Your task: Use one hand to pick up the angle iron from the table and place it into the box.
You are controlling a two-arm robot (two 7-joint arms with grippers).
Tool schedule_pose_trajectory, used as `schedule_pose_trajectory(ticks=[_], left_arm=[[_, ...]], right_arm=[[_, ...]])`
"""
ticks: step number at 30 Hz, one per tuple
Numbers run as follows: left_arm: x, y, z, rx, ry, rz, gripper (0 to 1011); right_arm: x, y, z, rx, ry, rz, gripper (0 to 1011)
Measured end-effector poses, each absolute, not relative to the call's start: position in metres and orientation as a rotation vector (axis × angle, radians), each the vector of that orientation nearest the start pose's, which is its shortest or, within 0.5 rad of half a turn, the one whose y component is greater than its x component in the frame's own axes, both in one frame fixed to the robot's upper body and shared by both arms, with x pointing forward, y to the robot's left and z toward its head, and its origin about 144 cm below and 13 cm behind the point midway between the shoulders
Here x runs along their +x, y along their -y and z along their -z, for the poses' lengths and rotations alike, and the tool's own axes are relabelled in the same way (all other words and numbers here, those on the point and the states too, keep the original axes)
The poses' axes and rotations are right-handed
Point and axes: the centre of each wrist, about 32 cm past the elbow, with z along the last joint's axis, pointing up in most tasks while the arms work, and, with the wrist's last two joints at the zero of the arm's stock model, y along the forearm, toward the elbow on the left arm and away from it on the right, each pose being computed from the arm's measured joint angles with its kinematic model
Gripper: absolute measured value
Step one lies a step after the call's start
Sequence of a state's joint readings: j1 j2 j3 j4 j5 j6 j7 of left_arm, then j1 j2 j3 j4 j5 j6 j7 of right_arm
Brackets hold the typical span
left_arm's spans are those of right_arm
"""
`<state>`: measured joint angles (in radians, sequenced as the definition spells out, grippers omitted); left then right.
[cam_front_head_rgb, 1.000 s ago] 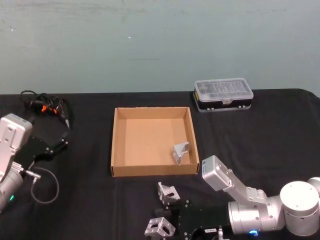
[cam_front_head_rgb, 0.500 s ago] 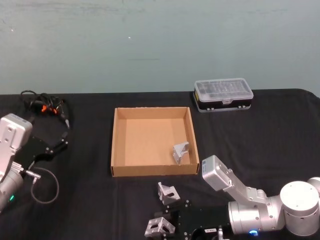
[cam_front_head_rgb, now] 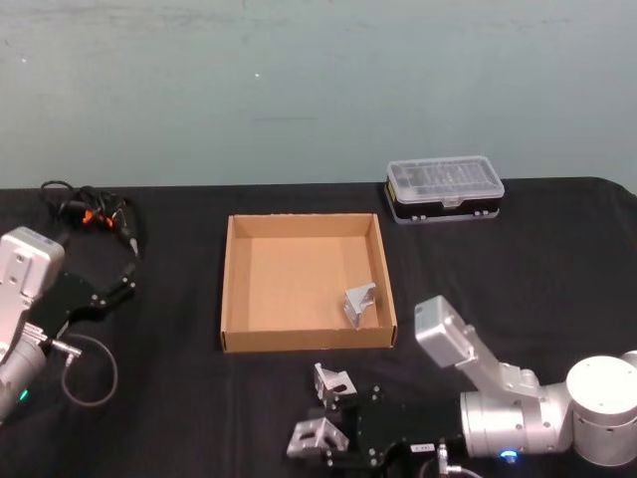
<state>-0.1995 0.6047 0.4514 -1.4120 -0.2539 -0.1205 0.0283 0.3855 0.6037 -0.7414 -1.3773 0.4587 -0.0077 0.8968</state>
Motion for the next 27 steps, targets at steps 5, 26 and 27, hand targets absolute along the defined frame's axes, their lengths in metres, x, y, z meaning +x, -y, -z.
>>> schedule_pose_trajectory(ticks=[5, 26, 27], left_arm=[[0.489, -0.310, -1.140, 0.304, 0.285, -1.248, 1000], [0.489, -0.310, -1.140, 0.304, 0.285, -1.248, 1000], [0.489, -0.310, -1.140, 0.304, 0.285, -1.248, 1000]], right_arm=[[0.509, 0.258, -1.148, -0.267, -0.034, 0.200, 488], [0.552, 0.258, -1.163, -0.105, 0.013, 0.417, 488], [0.556, 0.257, -1.163, -0.103, 0.012, 0.428, 488]])
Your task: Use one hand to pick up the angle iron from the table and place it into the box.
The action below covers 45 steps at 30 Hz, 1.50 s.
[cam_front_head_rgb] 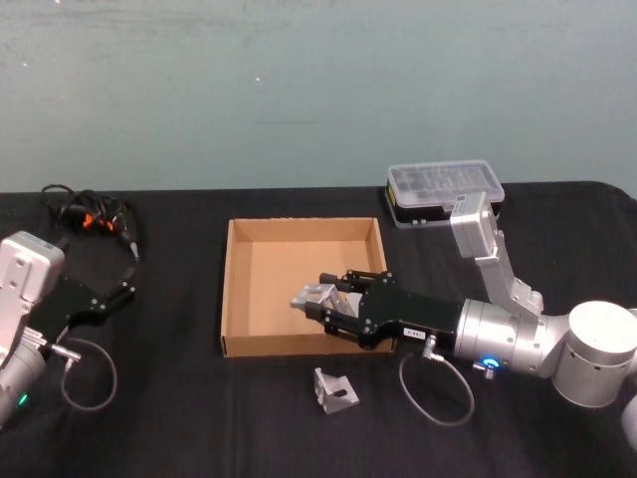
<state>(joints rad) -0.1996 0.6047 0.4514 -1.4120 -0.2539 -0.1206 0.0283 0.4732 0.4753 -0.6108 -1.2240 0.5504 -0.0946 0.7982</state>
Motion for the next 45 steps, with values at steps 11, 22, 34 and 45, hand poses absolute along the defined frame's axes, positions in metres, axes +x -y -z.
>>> schedule_pose_trajectory(ticks=[11, 22, 34, 45], left_arm=[[0.489, -0.310, -1.140, 0.304, 0.285, -1.248, 1000], [0.489, -0.310, -1.140, 0.304, 0.285, -1.248, 1000], [0.489, -0.310, -1.140, 0.304, 0.285, -1.248, 1000], [0.489, -0.310, -1.140, 0.305, 0.285, -1.248, 1000]], right_arm=[[0.580, 0.250, -1.158, -0.126, -0.030, 0.501, 488], [0.592, 0.243, -1.152, -0.177, -0.047, 0.535, 488], [0.592, 0.241, -1.151, -0.190, -0.043, 0.540, 488], [0.592, 0.242, -1.151, -0.186, -0.043, 0.539, 582]])
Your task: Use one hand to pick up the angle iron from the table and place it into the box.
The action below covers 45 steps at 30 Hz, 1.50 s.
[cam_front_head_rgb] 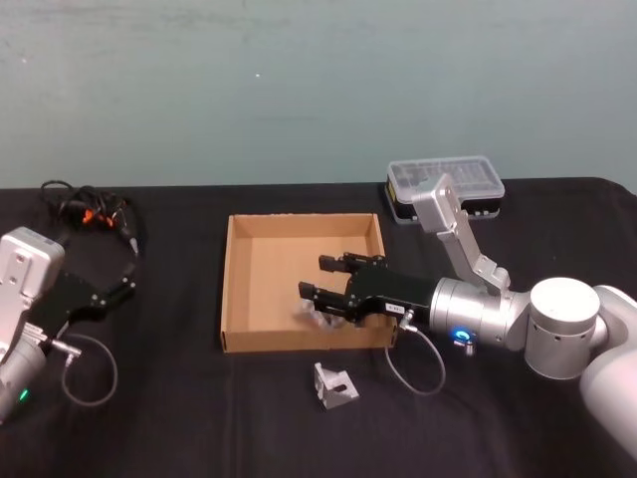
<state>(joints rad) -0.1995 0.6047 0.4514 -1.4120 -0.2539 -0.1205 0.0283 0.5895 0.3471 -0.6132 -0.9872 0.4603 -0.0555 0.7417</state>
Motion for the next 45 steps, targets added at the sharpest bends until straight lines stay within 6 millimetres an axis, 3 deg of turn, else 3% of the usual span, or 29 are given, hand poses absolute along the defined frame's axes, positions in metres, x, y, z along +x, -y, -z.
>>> schedule_pose_trajectory(ticks=[15, 30, 45], left_arm=[[0.489, -0.310, -1.140, 0.304, 0.285, -1.248, 1000], [0.489, -0.310, -1.140, 0.304, 0.285, -1.248, 1000], [0.489, -0.310, -1.140, 0.304, 0.285, -1.248, 1000]], right_arm=[[0.591, 0.242, -1.151, -0.184, -0.044, 0.536, 998], [0.588, 0.247, -1.155, -0.166, -0.038, 0.507, 1000], [0.562, 0.265, -1.167, -0.173, 0.039, 0.300, 1002]])
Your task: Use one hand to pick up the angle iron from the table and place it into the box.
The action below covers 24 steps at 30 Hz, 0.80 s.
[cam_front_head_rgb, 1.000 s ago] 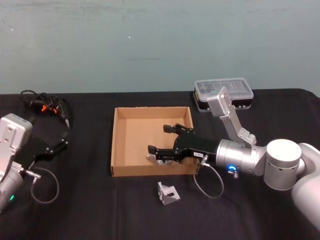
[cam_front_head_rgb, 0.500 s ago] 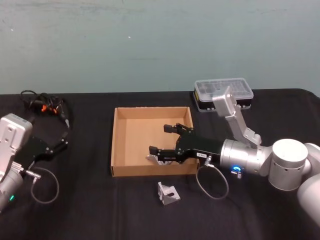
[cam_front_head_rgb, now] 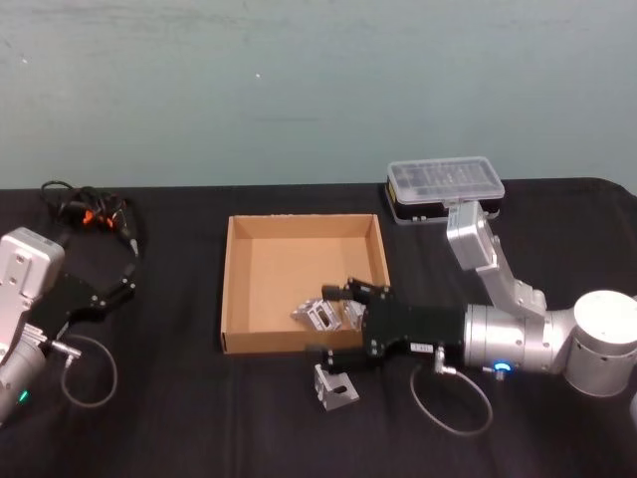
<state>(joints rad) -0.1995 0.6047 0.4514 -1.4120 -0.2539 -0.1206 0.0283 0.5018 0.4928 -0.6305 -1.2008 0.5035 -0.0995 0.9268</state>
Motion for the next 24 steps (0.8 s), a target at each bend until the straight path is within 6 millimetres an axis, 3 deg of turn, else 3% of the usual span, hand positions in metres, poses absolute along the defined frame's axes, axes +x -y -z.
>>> schedule_pose_trajectory(ticks=[24], left_arm=[[0.489, -0.310, -1.140, 0.304, 0.285, -1.248, 1000]], right_arm=[[0.565, 0.259, -1.141, -0.274, -0.004, 0.189, 1002]])
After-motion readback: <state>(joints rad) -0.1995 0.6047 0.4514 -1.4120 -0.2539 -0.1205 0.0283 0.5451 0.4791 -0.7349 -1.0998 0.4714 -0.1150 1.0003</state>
